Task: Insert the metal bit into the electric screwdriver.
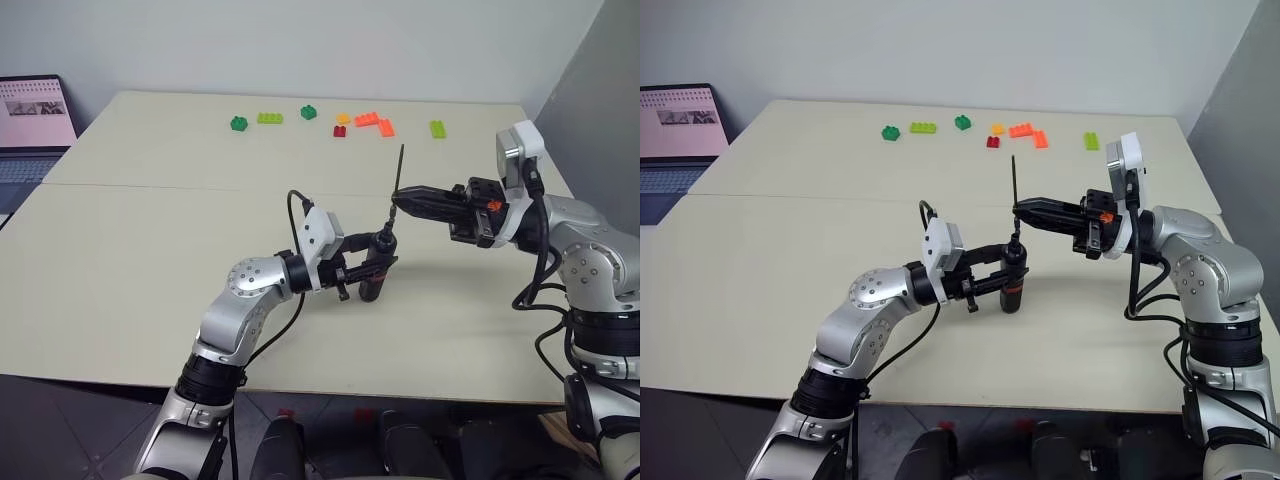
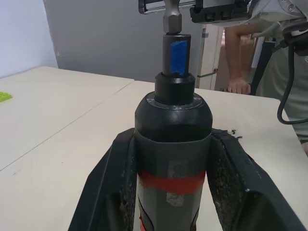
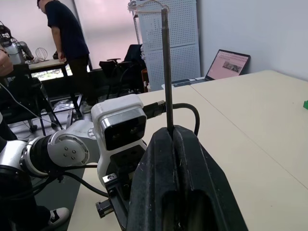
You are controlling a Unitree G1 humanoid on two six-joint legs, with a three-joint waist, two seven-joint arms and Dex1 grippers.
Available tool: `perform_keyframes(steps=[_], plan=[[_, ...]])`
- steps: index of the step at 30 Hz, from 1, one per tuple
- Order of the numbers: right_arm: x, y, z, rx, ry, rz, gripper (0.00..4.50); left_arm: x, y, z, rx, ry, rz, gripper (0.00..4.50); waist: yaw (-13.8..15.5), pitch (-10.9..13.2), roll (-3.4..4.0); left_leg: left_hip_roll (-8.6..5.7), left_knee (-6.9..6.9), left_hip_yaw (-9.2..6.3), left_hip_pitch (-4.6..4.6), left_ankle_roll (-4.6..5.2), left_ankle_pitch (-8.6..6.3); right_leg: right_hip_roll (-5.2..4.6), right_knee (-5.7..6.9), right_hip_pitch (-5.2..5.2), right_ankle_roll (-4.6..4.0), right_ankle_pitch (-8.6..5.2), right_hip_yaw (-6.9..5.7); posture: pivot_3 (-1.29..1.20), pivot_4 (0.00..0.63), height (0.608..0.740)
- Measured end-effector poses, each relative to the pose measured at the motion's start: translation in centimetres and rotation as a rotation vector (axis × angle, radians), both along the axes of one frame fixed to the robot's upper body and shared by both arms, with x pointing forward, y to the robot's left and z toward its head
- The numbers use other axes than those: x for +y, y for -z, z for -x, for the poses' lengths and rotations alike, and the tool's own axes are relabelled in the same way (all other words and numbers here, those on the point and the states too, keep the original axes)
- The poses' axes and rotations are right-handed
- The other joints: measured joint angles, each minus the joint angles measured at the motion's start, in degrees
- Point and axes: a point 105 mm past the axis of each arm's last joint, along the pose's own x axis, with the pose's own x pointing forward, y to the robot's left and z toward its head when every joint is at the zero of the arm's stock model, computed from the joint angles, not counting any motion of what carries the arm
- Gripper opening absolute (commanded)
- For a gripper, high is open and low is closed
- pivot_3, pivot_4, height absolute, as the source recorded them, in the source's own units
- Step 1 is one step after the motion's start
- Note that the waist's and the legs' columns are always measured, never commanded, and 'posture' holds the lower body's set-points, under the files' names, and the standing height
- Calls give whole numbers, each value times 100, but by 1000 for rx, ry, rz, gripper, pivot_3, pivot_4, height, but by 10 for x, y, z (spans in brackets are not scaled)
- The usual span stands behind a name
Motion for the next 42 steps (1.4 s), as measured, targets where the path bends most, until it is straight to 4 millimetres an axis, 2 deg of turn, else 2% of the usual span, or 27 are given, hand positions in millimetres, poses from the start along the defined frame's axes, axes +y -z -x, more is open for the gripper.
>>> perform_keyframes(steps=[27,34,42], plan=[[4,4,4,-34,-10,19,0,1,0,-1,1,11,-6,1648,0,-1,-1,0,1,0,2,0,0,0,0,2,1,0,0,0,150,740],[-2,12,2,-19,-17,72,0,0,0,0,-1,17,-10,1648,0,-1,-1,1,1,0,3,0,0,1,0,3,1,0,0,0,150,740],[-2,11,0,-19,-49,119,0,0,0,0,-5,20,-14,1647,-1,-1,-1,2,1,0,4,0,0,2,0,2,1,-1,0,0,150,740]])
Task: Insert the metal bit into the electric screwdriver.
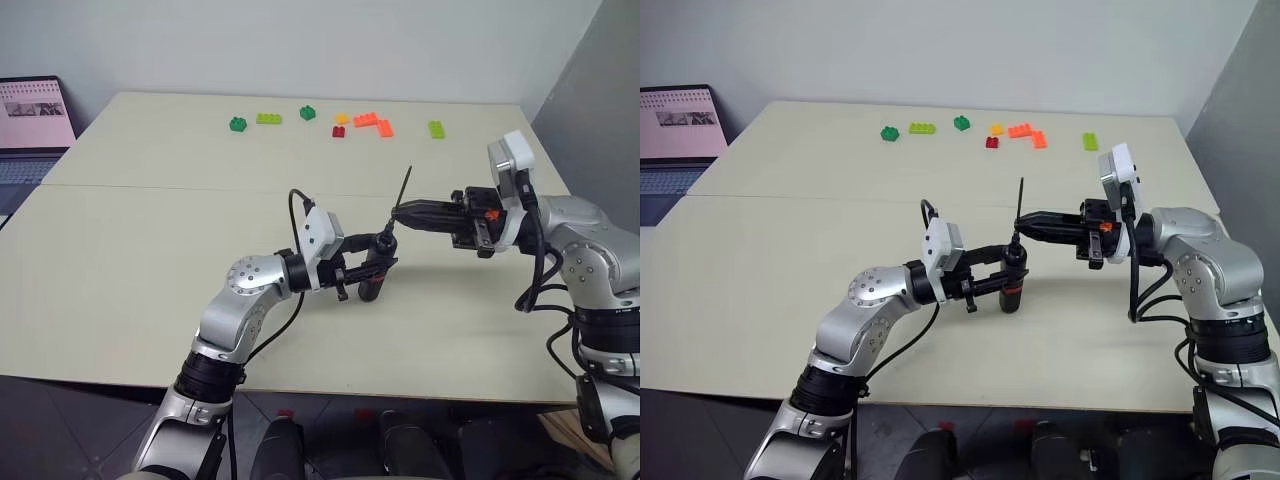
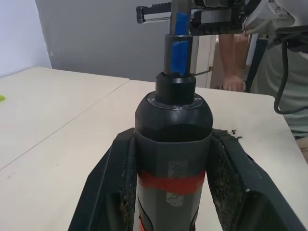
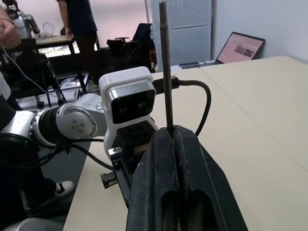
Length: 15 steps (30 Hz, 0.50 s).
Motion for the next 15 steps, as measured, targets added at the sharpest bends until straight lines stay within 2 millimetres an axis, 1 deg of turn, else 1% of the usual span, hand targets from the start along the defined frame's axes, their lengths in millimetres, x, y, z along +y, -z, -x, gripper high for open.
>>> perform_keyframes(steps=[5,7,8,11,15], plan=[[-1,-2,0,31,-20,33,0,0,0,0,-3,2,-1,1647,0,0,0,0,0,0,0,0,0,0,-1,0,0,0,0,0,150,740],[-2,-2,-1,30,-17,34,409,0,0,0,-4,3,0,1647,1,0,0,0,0,0,0,0,0,0,-2,0,0,0,1,0,150,740],[-2,0,-2,35,-12,43,524,0,0,0,-5,1,1,1647,1,0,0,0,0,0,0,0,0,0,-2,0,0,0,0,0,150,740],[-6,5,-6,63,6,58,1200,0,0,0,-7,0,2,1647,0,0,0,0,0,0,-1,0,0,0,-1,-1,0,0,1,0,150,740],[-8,6,-6,66,6,64,2175,0,0,0,-8,0,3,1647,1,0,0,0,0,0,-1,0,0,0,-1,-1,0,0,0,0,150,740]])
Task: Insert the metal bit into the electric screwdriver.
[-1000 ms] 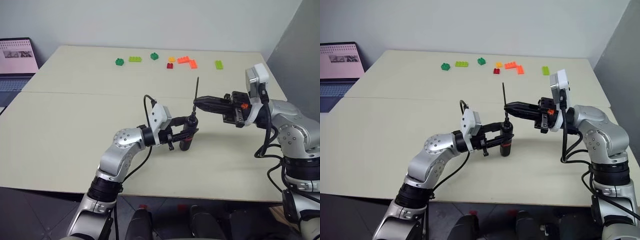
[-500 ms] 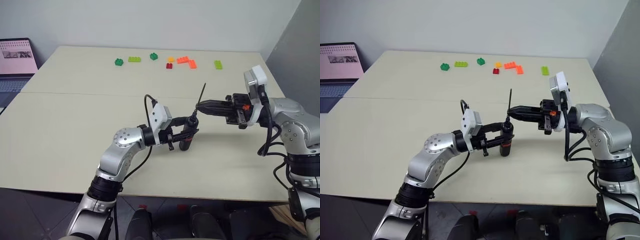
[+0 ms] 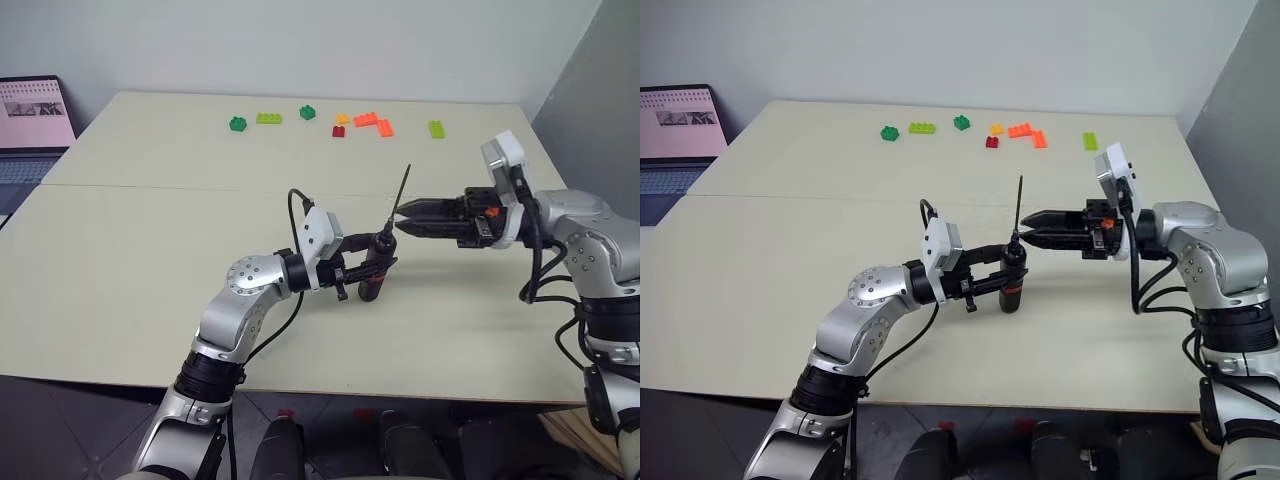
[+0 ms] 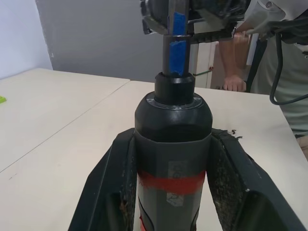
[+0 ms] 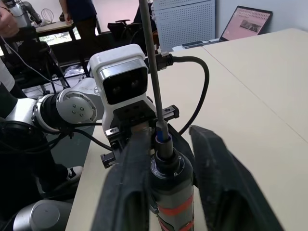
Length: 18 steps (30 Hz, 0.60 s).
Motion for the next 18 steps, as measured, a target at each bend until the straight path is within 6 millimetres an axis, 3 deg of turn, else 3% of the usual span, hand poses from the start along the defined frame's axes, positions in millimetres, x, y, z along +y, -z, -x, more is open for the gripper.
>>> perform_keyframes(steps=[4,11,18], plan=[[-3,-2,-1,-19,14,6,3097,0,0,0,0,-1,0,1647,0,0,0,0,0,0,0,0,0,0,0,0,0,0,0,0,150,740],[-20,-14,-5,-80,96,-1,3101,-1,-1,-1,3,-7,3,1647,1,0,0,0,0,0,0,0,0,0,0,0,0,0,0,0,150,740],[-50,-16,-8,-95,253,-29,3101,-5,-9,-6,2,-22,1,1647,10,1,-1,-1,0,0,-4,0,0,-1,-3,-1,0,0,0,0,150,740]])
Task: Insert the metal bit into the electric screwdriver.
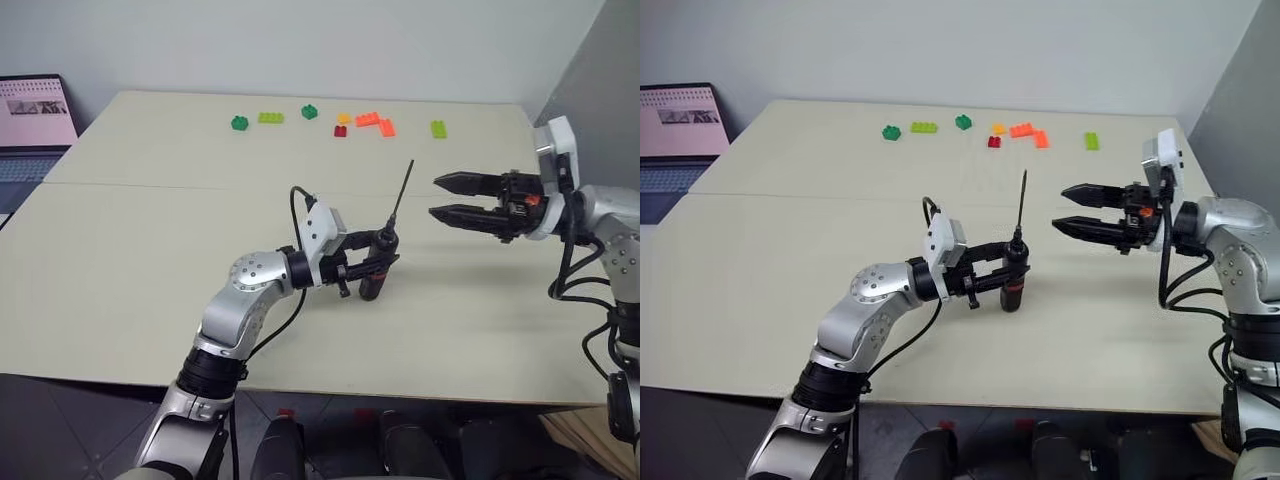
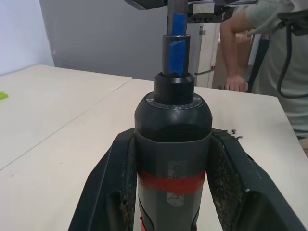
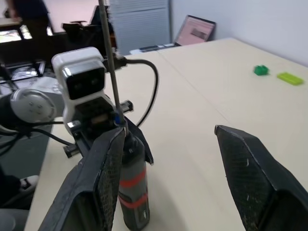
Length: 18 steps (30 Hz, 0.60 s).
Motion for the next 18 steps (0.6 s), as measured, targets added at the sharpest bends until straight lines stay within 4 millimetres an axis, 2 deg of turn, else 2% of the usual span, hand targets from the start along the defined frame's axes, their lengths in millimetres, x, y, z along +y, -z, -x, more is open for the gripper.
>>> perform_keyframes(steps=[7,10,14,18], plan=[[-18,-13,8,-58,105,-43,3101,0,-3,-4,1,-22,-1,1647,2,0,0,0,-1,0,0,0,0,0,0,0,0,0,1,0,150,740],[-24,-14,13,-69,139,-41,3101,4,-14,-13,-51,-53,-40,1647,3,1,-1,-1,1,0,1,0,0,0,1,1,2,-1,2,0,150,740],[-41,-14,19,-81,220,-31,3101,22,-31,-39,-180,-165,-209,1647,1,2,-3,-1,2,1,0,0,1,2,-1,1,12,-7,5,0,150,740],[-49,-10,27,-89,262,25,3101,40,-33,-68,-270,-230,-491,1647,-1,2,-2,-1,-2,1,-1,0,1,3,-5,-1,12,-7,4,0,150,740]])
